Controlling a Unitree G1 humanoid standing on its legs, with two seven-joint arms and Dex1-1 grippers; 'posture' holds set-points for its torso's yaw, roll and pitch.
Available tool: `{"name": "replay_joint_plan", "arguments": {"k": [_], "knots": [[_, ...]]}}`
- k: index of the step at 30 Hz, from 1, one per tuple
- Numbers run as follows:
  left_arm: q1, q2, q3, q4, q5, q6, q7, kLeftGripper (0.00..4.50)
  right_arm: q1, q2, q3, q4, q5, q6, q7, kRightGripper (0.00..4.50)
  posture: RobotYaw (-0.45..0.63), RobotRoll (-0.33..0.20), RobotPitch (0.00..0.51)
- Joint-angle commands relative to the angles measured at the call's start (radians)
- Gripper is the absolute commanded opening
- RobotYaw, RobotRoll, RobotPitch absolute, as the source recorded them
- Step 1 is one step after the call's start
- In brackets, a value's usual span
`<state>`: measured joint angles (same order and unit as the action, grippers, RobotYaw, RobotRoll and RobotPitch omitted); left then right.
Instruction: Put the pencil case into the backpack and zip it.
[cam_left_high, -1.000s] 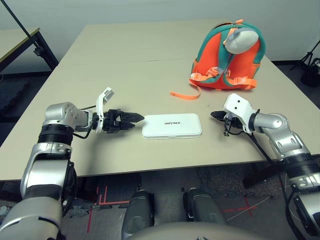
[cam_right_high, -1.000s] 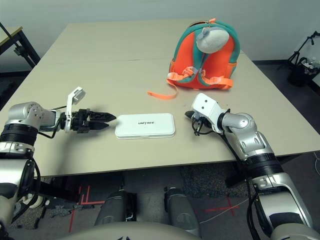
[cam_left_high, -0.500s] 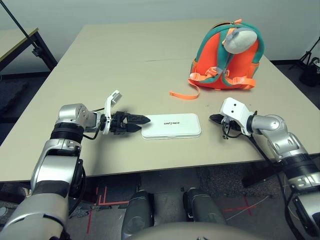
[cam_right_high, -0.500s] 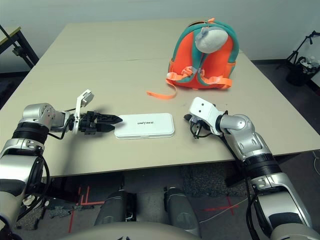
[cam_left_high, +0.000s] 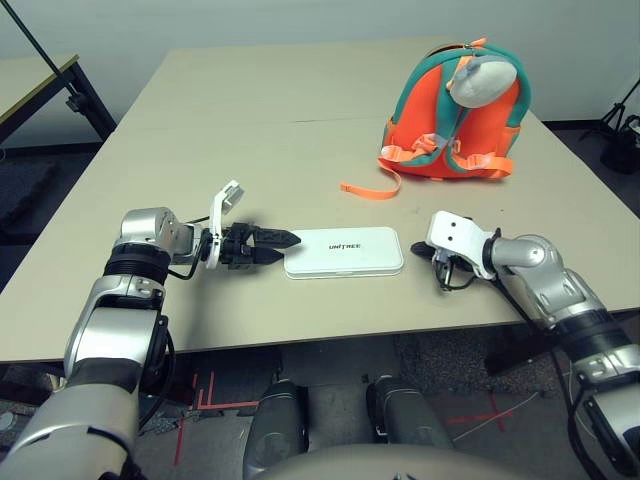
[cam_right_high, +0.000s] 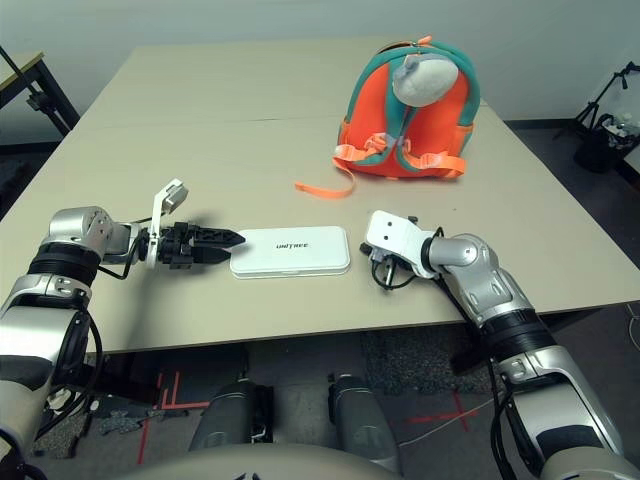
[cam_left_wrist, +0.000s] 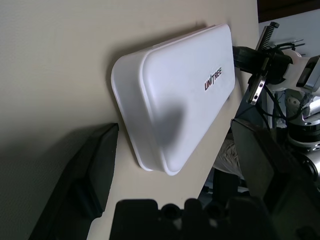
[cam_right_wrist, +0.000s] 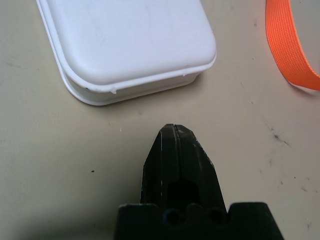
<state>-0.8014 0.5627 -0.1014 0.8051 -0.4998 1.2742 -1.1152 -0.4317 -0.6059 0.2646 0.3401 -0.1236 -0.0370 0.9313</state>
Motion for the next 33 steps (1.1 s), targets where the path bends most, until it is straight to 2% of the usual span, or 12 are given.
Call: {"name": "replay_joint_plan", "arguments": {"k": [1,16,33], "knots": [[0.029,-0.018,-0.042,0.037,0.047,-0.008,0.0,4.5,-0.007,0.01,0.028,0.014,-0.015,-0.014,0.018,0.02,-0.17,0.0,0.063],[0.013,-0.046,-0.067,0.111,0.11,-0.055,-0.05,4.5,-0.016,0.04,0.043,0.015,-0.04,-0.022,0.034,0.02,-0.21,0.0,0.062],[-0.003,-0.046,-0.075,0.135,0.151,-0.065,-0.092,4.5,-0.082,0.143,0.069,0.003,-0.047,0.004,0.041,0.02,-0.2,0.0,0.064]]}}
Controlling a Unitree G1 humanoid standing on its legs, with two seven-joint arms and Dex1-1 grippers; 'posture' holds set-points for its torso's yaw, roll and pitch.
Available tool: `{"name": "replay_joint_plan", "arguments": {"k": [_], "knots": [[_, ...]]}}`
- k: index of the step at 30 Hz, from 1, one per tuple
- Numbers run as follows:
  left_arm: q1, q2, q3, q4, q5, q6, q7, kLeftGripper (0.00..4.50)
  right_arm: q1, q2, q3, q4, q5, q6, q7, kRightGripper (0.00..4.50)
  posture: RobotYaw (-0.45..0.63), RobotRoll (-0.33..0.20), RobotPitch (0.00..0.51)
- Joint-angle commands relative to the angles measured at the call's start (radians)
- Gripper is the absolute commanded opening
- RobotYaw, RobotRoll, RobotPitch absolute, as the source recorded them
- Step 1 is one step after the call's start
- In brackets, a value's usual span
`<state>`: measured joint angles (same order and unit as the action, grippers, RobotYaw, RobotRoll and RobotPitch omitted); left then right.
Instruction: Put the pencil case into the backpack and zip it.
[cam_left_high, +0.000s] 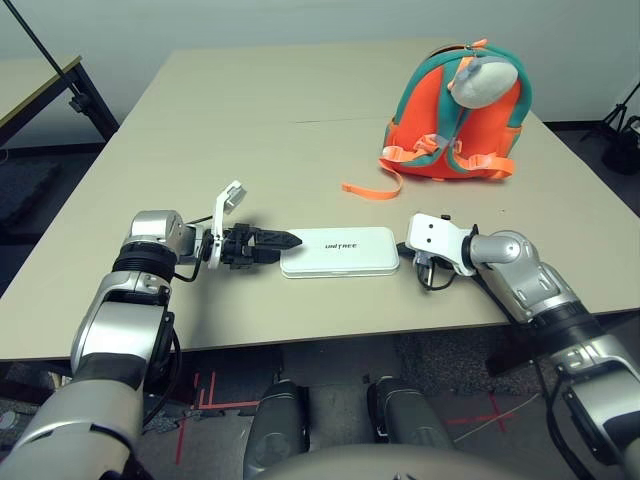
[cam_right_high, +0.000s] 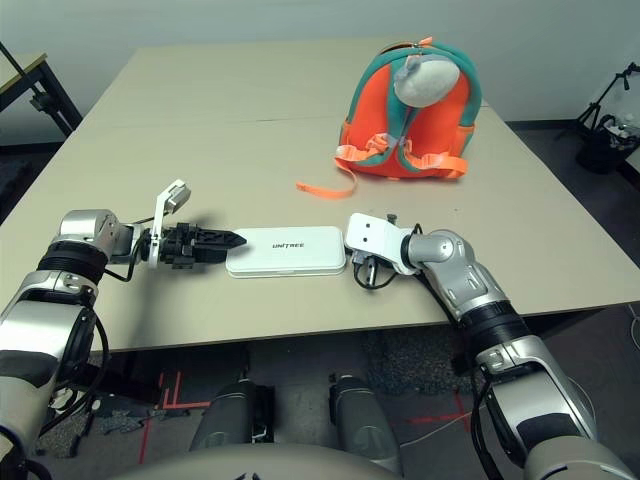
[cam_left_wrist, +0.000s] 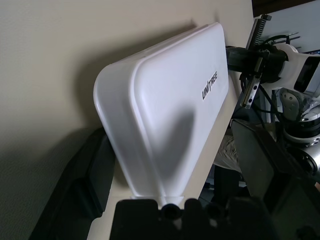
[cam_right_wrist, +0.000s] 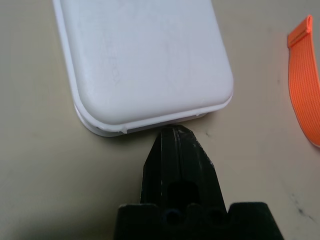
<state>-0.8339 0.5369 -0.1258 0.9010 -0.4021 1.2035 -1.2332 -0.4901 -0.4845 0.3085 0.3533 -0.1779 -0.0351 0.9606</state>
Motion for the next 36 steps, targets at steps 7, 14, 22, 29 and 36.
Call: {"name": "replay_joint_plan", "arguments": {"k": [7,14,22,29,36], "knots": [[0.027,-0.015,-0.05,0.037,0.06,0.006,0.013,4.5,-0.033,0.028,0.024,0.002,0.007,-0.005,0.016,0.02,-0.19,0.0,0.062],[0.014,-0.011,-0.025,0.041,0.063,-0.008,0.015,2.41,-0.008,-0.004,-0.019,-0.017,0.041,0.021,0.009,0.0,-0.19,0.0,0.056],[-0.001,0.011,0.067,-0.043,0.035,-0.031,0.045,1.49,-0.018,-0.042,-0.229,0.005,0.182,0.168,-0.084,1.77,-0.2,0.0,0.047],[0.029,0.002,0.244,-0.239,-0.02,-0.123,0.191,1.44,-0.123,-0.045,-0.464,0.101,0.293,0.27,-0.308,4.44,-0.17,0.0,0.033],[0.049,0.002,0.332,-0.489,-0.091,-0.089,0.295,1.43,-0.237,0.054,-0.55,0.113,0.389,0.379,-0.463,4.5,-0.14,0.0,0.016]]}}
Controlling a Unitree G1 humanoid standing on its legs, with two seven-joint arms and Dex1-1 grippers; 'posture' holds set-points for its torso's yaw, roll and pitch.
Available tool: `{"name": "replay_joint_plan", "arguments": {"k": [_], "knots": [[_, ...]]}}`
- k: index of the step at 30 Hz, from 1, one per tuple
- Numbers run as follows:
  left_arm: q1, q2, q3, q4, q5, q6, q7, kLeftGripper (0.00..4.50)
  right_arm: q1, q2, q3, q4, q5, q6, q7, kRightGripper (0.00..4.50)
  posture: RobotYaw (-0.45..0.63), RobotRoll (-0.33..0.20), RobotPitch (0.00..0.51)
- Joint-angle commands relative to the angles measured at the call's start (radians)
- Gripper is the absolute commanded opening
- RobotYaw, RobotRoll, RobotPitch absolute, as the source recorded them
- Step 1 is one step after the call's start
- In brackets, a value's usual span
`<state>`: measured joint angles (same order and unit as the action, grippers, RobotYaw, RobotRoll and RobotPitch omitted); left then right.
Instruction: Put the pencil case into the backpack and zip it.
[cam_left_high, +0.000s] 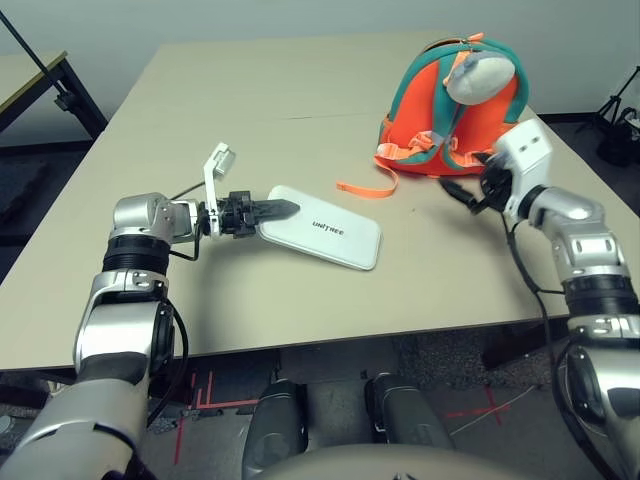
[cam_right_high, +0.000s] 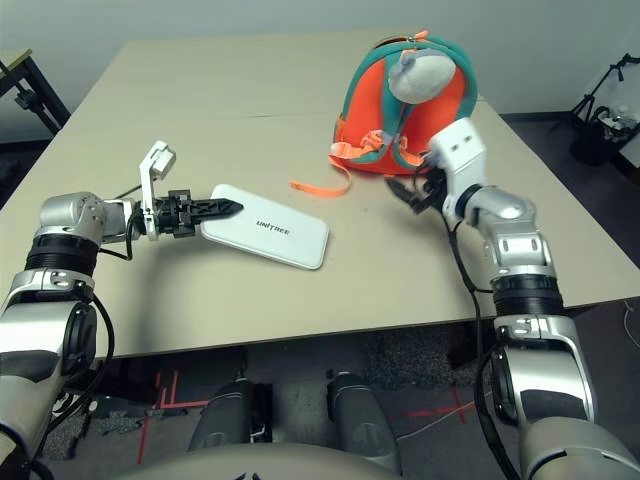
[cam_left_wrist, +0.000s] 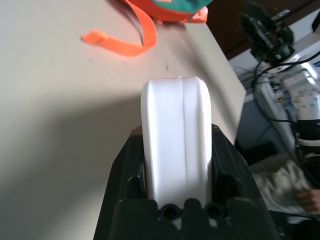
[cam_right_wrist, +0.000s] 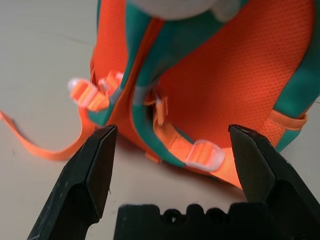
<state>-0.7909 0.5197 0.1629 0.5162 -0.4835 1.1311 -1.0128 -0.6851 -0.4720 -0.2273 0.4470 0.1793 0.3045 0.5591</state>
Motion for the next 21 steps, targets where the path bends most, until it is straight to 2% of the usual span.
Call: {"name": "replay_joint_plan", "arguments": {"k": [1,11,18,21], "knots": [[0.004,0.023,0.059,-0.133,-0.017,-0.017,0.095,1.43,-0.064,0.061,-0.021,0.034,0.036,0.046,-0.092,4.5,-0.14,0.0,0.015],[0.017,0.037,0.128,-0.31,-0.045,-0.052,0.237,1.39,-0.238,0.151,-0.002,0.297,-0.001,-0.061,-0.239,4.5,-0.07,0.0,0.005],[0.045,0.023,0.152,-0.365,-0.082,-0.044,0.291,1.39,-0.321,0.138,0.044,0.569,-0.089,-0.249,-0.305,4.5,-0.04,0.0,0.0],[0.054,0.019,0.159,-0.38,-0.097,-0.042,0.308,1.39,-0.34,0.14,0.039,0.641,-0.093,-0.292,-0.315,4.5,-0.04,0.0,0.0]]}}
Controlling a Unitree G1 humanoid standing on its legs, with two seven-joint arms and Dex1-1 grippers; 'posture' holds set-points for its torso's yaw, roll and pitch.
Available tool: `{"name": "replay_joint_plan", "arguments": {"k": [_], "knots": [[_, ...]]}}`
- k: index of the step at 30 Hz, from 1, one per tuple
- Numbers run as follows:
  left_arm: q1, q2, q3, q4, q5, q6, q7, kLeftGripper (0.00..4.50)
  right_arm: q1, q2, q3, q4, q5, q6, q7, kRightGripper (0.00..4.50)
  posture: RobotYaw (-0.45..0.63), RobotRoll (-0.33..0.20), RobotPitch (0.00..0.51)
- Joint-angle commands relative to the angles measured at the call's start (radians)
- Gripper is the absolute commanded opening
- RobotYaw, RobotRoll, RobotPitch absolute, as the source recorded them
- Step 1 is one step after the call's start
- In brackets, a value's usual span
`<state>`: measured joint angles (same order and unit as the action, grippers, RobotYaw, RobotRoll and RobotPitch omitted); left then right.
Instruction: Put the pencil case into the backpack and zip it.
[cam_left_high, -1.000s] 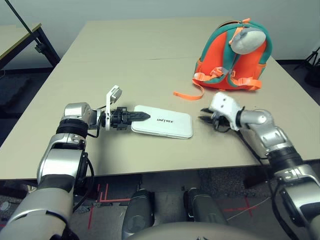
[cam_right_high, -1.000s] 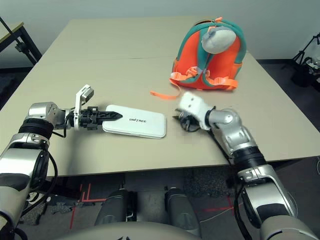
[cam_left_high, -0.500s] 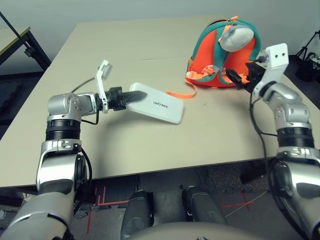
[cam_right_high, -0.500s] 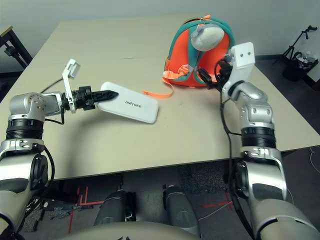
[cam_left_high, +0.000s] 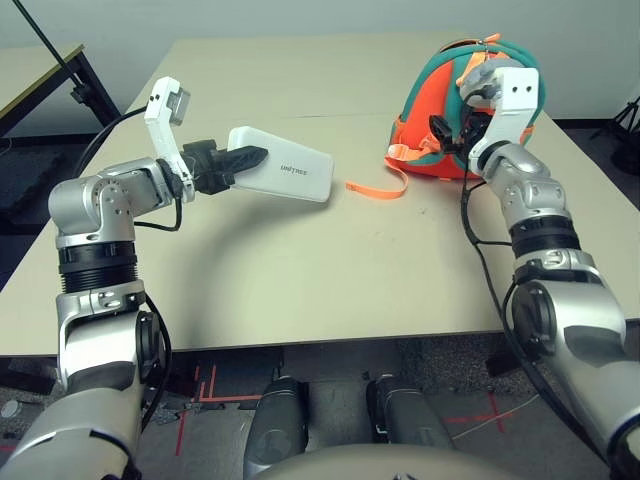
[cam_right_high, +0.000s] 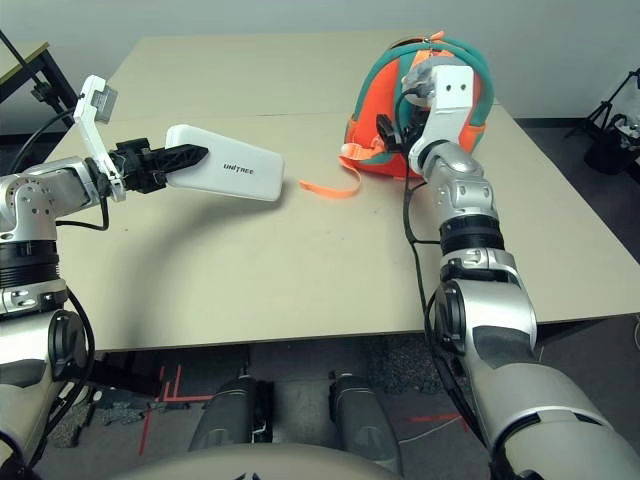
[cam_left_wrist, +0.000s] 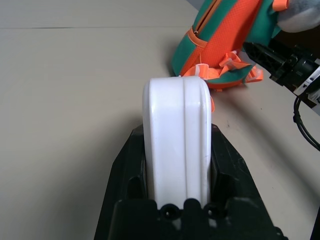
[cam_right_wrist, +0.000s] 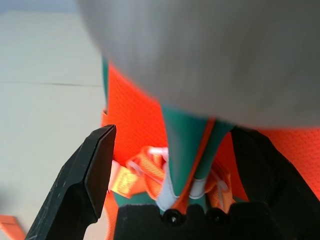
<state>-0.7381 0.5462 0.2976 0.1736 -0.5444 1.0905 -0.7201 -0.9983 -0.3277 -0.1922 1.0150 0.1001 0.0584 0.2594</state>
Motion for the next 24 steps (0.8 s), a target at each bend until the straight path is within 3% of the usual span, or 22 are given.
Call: {"name": "replay_joint_plan", "arguments": {"k": [1,2,5,15,24], "knots": [[0.004,-0.008,0.025,-0.039,-0.041,-0.003,0.021,1.39,-0.031,-0.004,0.003,0.093,-0.016,-0.057,-0.023,4.5,-0.04,0.0,0.0],[0.006,-0.008,0.025,-0.04,-0.044,-0.005,0.024,1.39,-0.036,-0.004,-0.001,0.111,-0.014,-0.066,-0.026,4.5,-0.04,0.0,0.0],[0.008,-0.007,0.022,-0.04,-0.052,-0.009,0.033,1.39,-0.047,-0.001,-0.008,0.144,-0.005,-0.092,-0.021,3.84,-0.04,0.0,0.0],[-0.005,-0.013,0.024,0.006,-0.044,-0.093,0.062,1.39,-0.072,0.001,-0.027,0.152,0.015,-0.134,0.018,0.15,-0.04,0.0,0.0],[-0.013,-0.054,0.022,0.125,0.047,-0.438,0.111,1.39,-0.023,-0.033,0.004,-0.007,0.036,-0.05,0.218,0.0,-0.04,0.0,0.0]]}}
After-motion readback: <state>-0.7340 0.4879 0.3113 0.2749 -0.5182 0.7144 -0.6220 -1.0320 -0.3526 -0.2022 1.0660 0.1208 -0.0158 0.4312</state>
